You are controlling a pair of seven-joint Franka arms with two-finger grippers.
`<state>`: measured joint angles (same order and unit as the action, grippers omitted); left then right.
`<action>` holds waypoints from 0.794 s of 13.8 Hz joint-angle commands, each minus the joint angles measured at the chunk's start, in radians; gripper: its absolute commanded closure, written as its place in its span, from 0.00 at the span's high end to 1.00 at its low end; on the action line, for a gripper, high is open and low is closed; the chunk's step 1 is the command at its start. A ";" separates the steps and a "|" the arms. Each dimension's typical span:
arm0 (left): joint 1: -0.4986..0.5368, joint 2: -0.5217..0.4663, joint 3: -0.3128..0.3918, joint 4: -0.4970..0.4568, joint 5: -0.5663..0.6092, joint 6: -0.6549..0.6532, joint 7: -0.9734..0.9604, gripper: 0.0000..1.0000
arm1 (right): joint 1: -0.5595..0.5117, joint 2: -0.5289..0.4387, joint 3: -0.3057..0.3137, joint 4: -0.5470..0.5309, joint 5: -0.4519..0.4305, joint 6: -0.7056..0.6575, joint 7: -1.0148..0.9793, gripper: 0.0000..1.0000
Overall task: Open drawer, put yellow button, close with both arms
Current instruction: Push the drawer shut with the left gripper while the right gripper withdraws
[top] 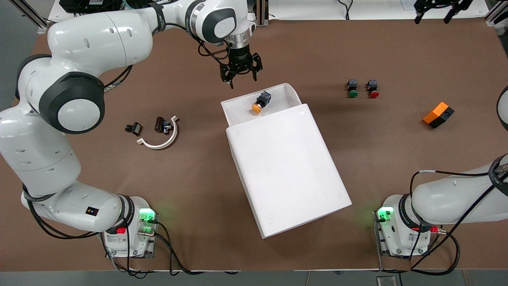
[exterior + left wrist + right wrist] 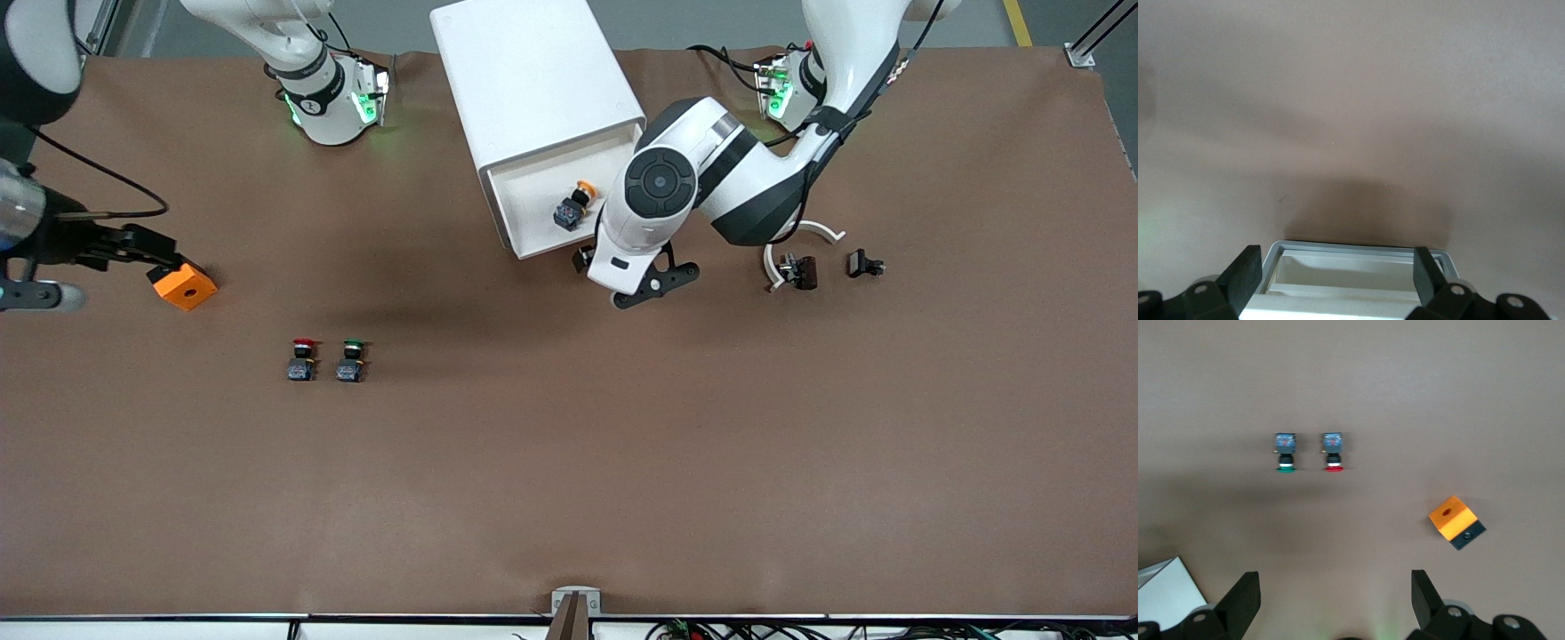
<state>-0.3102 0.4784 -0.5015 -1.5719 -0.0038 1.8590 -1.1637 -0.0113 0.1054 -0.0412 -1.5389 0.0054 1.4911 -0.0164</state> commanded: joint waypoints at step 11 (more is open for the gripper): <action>0.011 -0.144 -0.069 -0.190 0.096 0.169 0.033 1.00 | -0.087 0.008 0.023 0.114 -0.010 -0.113 -0.051 1.00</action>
<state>-0.3159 0.4168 -0.5551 -1.6547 0.0755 1.9509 -1.1379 -0.0667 0.1058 -0.0342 -1.4488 0.0000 1.4352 -0.0592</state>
